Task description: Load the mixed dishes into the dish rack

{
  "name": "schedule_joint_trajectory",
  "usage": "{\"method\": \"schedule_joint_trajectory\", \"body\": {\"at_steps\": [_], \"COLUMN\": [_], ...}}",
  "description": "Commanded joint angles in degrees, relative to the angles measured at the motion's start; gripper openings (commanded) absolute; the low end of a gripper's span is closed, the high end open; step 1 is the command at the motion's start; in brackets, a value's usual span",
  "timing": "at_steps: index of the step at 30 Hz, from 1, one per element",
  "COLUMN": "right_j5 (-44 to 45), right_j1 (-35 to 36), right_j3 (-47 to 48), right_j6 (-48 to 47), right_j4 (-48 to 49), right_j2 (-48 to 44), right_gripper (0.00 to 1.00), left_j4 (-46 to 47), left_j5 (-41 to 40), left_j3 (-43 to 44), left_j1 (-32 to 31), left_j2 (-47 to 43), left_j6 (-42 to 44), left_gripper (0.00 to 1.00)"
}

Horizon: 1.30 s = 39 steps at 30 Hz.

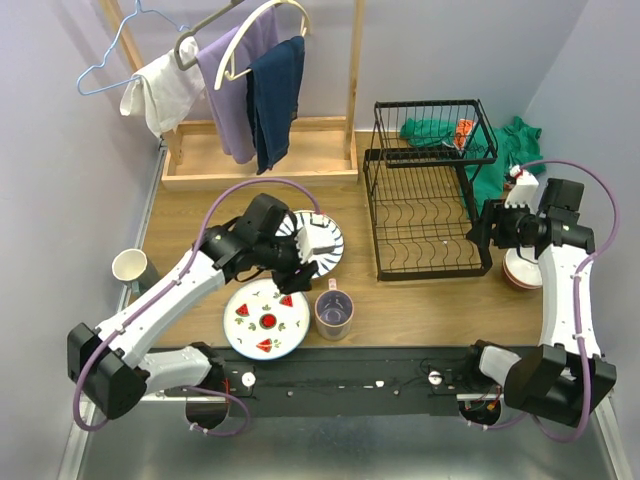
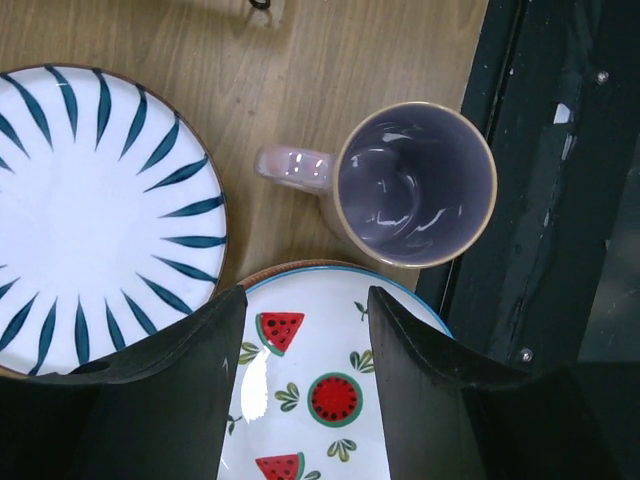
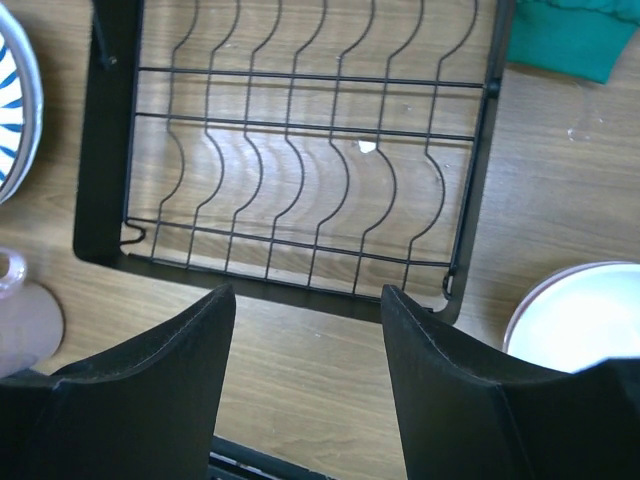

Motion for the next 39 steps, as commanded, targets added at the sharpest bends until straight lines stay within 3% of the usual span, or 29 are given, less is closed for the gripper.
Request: {"method": "schedule_joint_trajectory", "body": {"at_steps": [1, 11, 16, 29, 35, 36, 38, 39], "right_j5": [-2.2, -4.8, -5.9, -7.7, -7.1, -7.0, -7.3, -7.8], "right_j1": [0.1, 0.1, 0.1, 0.1, 0.1, 0.1, 0.1, 0.1], "right_j3": [-1.2, -1.4, 0.9, 2.9, 3.8, 4.4, 4.8, 4.9], "right_j6": [-1.3, 0.2, 1.0, 5.2, 8.0, 8.4, 11.2, 12.1], "right_j4": [0.7, -1.4, -3.9, -4.4, -4.7, -4.9, -4.1, -3.7], "right_j2": [-3.7, -8.0, -8.9, -14.9, -14.8, -14.4, -13.3, -13.0], "right_gripper": [0.68, 0.68, 0.68, 0.68, 0.68, 0.68, 0.68, 0.68], "left_j4": [-2.8, -5.5, -4.0, 1.5, 2.1, 2.0, 1.6, 1.6], "left_j5": [-0.9, -5.2, -6.0, -17.2, -15.9, -15.5, -14.6, -14.2], "left_j3": [3.1, 5.7, 5.0, 4.9, 5.1, 4.9, 4.4, 4.3], "left_j1": [-7.3, -21.4, -24.5, -27.3, -28.2, -28.4, -28.7, -28.7], "left_j2": [1.1, 6.9, 9.7, 20.0, 22.0, 22.0, 21.8, 21.7], "left_j6": [2.5, 8.9, 6.8, -1.2, -1.1, -1.1, -1.2, -1.2], "left_gripper": [0.59, 0.61, 0.61, 0.6, 0.46, 0.34, 0.2, 0.07]}}
